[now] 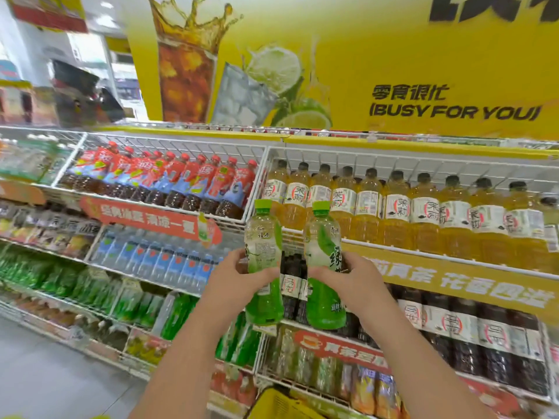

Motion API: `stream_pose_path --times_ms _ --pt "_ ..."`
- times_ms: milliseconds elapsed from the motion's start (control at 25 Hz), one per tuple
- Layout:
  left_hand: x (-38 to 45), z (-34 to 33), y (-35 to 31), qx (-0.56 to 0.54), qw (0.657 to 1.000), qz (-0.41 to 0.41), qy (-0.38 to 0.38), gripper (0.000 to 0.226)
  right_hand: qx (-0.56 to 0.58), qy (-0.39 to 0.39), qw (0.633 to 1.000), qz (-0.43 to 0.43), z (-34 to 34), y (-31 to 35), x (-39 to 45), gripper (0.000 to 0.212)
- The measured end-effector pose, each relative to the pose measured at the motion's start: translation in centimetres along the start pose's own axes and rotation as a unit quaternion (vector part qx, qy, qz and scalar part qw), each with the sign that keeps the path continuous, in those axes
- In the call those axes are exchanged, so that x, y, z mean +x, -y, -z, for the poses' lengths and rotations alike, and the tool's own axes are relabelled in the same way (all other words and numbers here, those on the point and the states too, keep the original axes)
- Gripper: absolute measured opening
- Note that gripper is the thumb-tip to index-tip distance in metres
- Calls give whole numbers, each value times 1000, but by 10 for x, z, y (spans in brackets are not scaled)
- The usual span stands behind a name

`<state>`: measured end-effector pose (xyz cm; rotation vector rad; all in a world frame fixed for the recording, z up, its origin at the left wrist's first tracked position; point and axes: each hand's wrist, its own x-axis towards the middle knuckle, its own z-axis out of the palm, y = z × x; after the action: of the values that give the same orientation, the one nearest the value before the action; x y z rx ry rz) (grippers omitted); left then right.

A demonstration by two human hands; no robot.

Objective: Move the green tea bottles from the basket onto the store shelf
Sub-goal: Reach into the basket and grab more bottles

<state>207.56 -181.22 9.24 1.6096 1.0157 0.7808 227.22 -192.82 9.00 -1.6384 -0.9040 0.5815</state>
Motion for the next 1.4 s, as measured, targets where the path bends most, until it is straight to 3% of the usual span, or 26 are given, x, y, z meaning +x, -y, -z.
stream_pose_path --times_ms 160,320,360,480,560,760,840,1040,1240,1320,1400 --pt "-1 57 18 -18 999 8 -32 75 20 39 999 6 -53 13 1 38" --pt "-3 136 36 -30 998 11 -62 70 20 69 997 9 -131 34 0 83" --pt "-3 159 43 -29 997 10 -67 68 22 73 997 13 -154 40 -1 81" --pt "-6 242 68 -23 996 3 -82 74 28 87 995 30 -237 54 -5 40" --pt "-4 301 85 -17 996 7 -91 75 22 87 995 38 -295 66 -9 35" --pt "1 442 122 -14 991 22 -131 38 37 110 993 13 -430 104 -12 23" --pt "5 484 134 -17 989 32 -145 34 32 130 991 6 -471 117 -12 23" --pt "36 560 166 -36 981 33 -188 50 -4 159 987 30 -560 139 10 56" --pt "81 614 199 -44 973 42 -221 42 -29 195 979 53 -649 140 64 89" --pt "104 640 209 -33 970 43 -236 40 -20 210 976 54 -689 142 92 92" --pt "126 666 215 -25 966 43 -254 40 -13 225 973 54 -726 148 120 83"
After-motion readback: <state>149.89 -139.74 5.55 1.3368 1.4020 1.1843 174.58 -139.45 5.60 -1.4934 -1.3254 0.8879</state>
